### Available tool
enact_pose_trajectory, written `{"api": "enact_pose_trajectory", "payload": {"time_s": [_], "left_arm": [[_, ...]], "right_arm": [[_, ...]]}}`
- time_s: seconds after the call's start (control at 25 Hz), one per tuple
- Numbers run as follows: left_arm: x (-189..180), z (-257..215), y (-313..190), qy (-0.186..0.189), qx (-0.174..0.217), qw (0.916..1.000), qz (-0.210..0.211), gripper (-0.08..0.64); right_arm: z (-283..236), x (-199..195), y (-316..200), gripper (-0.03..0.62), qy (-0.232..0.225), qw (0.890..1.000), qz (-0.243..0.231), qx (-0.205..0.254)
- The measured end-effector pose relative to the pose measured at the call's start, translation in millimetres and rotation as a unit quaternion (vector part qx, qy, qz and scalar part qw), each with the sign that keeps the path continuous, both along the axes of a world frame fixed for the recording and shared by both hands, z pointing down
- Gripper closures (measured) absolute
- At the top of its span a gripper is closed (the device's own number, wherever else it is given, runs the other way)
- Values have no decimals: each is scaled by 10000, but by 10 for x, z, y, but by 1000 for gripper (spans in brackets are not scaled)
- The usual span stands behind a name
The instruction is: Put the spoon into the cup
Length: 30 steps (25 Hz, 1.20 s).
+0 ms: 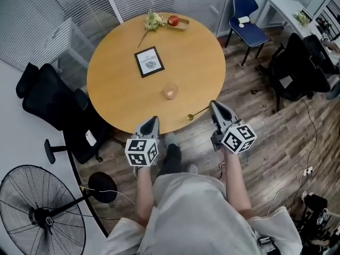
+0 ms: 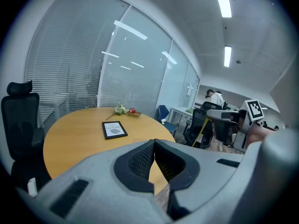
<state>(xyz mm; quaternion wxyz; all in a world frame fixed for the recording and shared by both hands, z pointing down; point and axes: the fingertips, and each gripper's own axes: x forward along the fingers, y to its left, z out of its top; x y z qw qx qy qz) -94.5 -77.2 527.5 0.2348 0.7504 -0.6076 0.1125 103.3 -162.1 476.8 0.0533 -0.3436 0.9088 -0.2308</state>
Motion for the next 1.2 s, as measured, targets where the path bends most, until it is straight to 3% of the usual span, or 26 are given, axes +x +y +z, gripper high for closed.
{"api": "enact_pose_trajectory", "payload": {"time_s": [0.6, 1.2], "left_arm": [[-809, 63, -1302, 181, -58, 9991, 385, 551], [-1135, 294, -1818, 177, -136, 9964, 822, 552]], "right_arm": [[-11, -953, -1190, 594, 252, 9996, 127, 40], [316, -1475, -1579, 594, 630, 9977, 237, 25]]}}
